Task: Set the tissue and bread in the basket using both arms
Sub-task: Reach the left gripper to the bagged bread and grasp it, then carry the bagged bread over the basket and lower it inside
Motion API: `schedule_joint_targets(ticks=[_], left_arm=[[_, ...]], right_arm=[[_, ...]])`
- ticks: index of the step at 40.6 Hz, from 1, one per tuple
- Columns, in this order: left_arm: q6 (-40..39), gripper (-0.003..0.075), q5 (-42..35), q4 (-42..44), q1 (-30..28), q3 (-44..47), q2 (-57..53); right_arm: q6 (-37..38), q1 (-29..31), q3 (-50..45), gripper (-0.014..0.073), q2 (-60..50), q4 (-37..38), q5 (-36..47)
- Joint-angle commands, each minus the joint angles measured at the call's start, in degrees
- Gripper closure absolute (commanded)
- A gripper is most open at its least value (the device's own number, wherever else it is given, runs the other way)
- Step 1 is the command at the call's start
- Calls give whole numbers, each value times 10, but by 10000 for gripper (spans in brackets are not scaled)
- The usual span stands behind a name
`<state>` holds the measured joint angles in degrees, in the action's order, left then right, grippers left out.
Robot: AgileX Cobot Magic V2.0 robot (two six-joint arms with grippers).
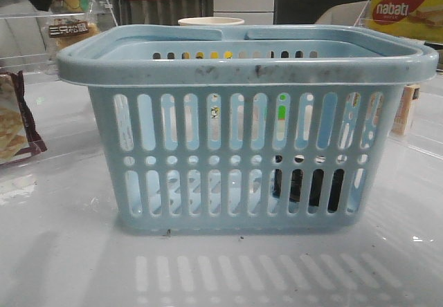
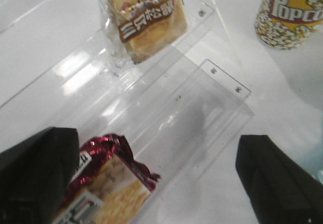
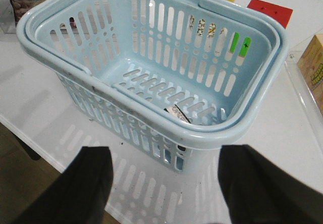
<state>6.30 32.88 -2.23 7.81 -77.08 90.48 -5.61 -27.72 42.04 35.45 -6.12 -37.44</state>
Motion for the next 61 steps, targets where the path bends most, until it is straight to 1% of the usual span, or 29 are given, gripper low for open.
schedule_joint_targets(ticks=[1,6,13,20,25,28,30,33,37,38,42,45,49,54,61], left_arm=[[0,45,-45,-5,-13,-71,33],[0,45,-66,-5,-24,-135,101],[0,45,-100,-5,-25,-196,172],[0,45,-150,-8,-25,-222,219],[0,55,-192,-8,-25,-222,235],[0,108,-203,-8,-25,-222,239],[0,175,-207,-8,-25,-222,239],[0,300,-208,-8,-25,-222,239],[0,438,-207,-8,-25,-222,239],[0,455,-207,-8,-25,-222,239],[0,568,-203,-8,-25,-222,230],[0,629,-194,-8,-25,-222,217],[0,630,-170,-10,-21,-222,185],[0,630,-121,-10,-12,-222,137],[0,630,-29,-8,19,-222,52]], right_arm=[[-6,-1,16,43,-1,-5,44],[-6,-1,16,43,-1,-5,44],[-6,-1,16,43,-1,-5,44],[-6,-1,16,43,-1,-5,44],[-6,-1,16,43,-1,-5,44],[-6,-1,16,43,-1,-5,44],[-6,-1,16,43,-1,-5,44],[-6,-1,16,43,-1,-5,44],[-6,-1,16,43,-1,-5,44],[-6,-1,16,43,-1,-5,44],[-6,-1,16,43,-1,-5,44],[-6,-1,16,43,-1,-5,44],[-6,-1,16,43,-1,-5,44],[-6,-1,16,43,-1,-5,44],[-6,-1,16,43,-1,-5,44]])
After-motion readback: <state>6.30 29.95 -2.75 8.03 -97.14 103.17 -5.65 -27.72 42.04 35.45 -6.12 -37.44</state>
